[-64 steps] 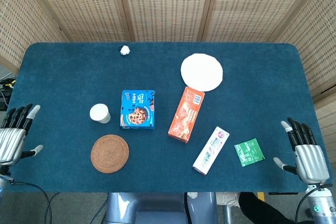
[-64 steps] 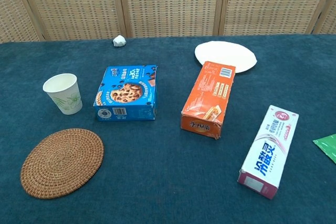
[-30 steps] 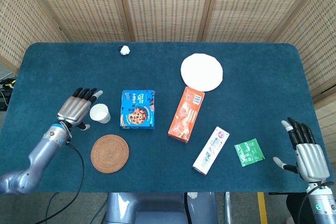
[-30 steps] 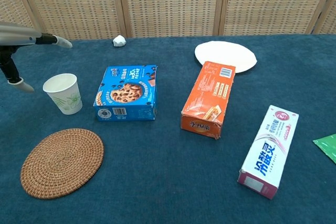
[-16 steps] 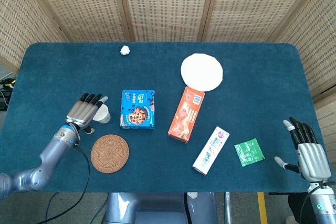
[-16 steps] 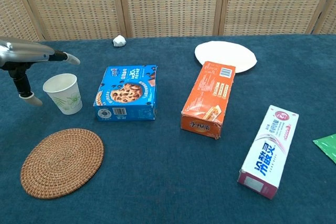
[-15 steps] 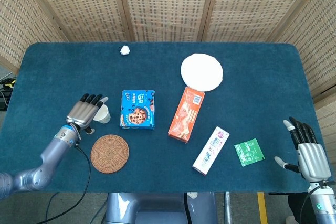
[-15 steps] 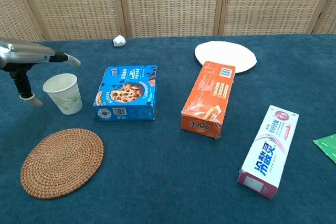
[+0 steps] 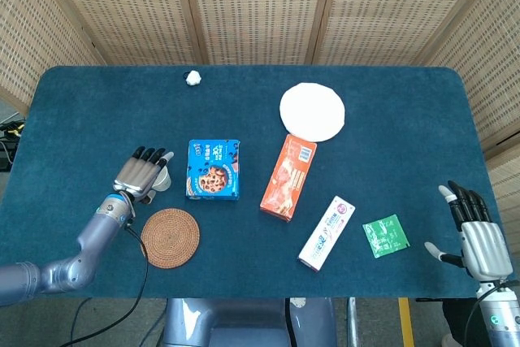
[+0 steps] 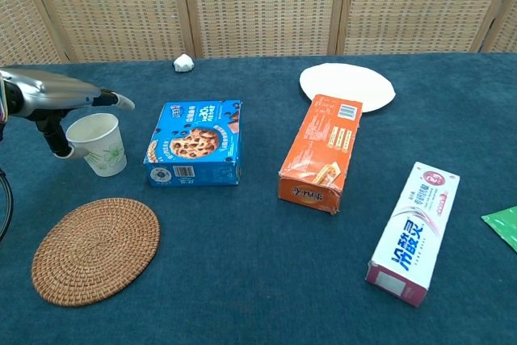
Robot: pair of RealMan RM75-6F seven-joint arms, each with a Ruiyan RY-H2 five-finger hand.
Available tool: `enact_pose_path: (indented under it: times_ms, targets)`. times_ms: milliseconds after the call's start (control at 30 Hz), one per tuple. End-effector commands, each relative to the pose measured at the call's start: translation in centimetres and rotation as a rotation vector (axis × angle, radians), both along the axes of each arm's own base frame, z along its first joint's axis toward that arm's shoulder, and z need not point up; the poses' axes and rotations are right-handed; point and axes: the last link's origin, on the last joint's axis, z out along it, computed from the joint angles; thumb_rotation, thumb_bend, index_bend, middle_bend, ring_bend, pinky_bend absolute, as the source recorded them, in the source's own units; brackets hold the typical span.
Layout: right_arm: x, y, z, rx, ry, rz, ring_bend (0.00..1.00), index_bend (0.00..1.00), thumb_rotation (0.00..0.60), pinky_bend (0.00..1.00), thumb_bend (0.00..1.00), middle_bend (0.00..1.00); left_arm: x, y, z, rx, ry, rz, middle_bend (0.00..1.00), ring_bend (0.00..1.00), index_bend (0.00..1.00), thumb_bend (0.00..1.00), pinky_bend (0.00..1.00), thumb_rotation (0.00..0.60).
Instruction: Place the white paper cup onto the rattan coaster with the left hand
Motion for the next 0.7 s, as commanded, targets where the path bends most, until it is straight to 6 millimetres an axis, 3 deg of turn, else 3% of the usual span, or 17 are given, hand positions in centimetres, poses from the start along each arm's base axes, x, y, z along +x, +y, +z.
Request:
enact_pose_path:
  times_ms: [33,233,533,700]
  targets:
    - [0.0,0.0,0.0,-0.003,0.000,0.003,0.00,0.05,0.600,0.00,0.13,0.00,-0.2,0.0,-0.1,0.001,0.010,0.004,0.00,0.00,0.01,0.40,0.00,0.600]
    - [0.1,0.1,0.1,-0.010,-0.004,0.011,0.00,0.05,0.600,0.00,0.13,0.00,-0.8,-0.2,0.0,-0.016,0.041,0.027,0.00,0.00,0.02,0.40,0.00,0.600]
    - [0.2,0.1,0.2,-0.019,-0.012,0.017,0.00,0.06,0.600,0.00,0.13,0.00,-1.5,-0.1,-0.5,-0.010,0.052,0.040,0.00,0.00,0.24,0.41,0.00,0.600]
    - [0.1,0.1,0.3,-0.021,-0.017,0.016,0.00,0.06,0.600,0.00,0.13,0.00,-1.4,-0.1,-0.6,0.004,0.038,0.034,0.00,0.00,0.27,0.42,0.00,0.600]
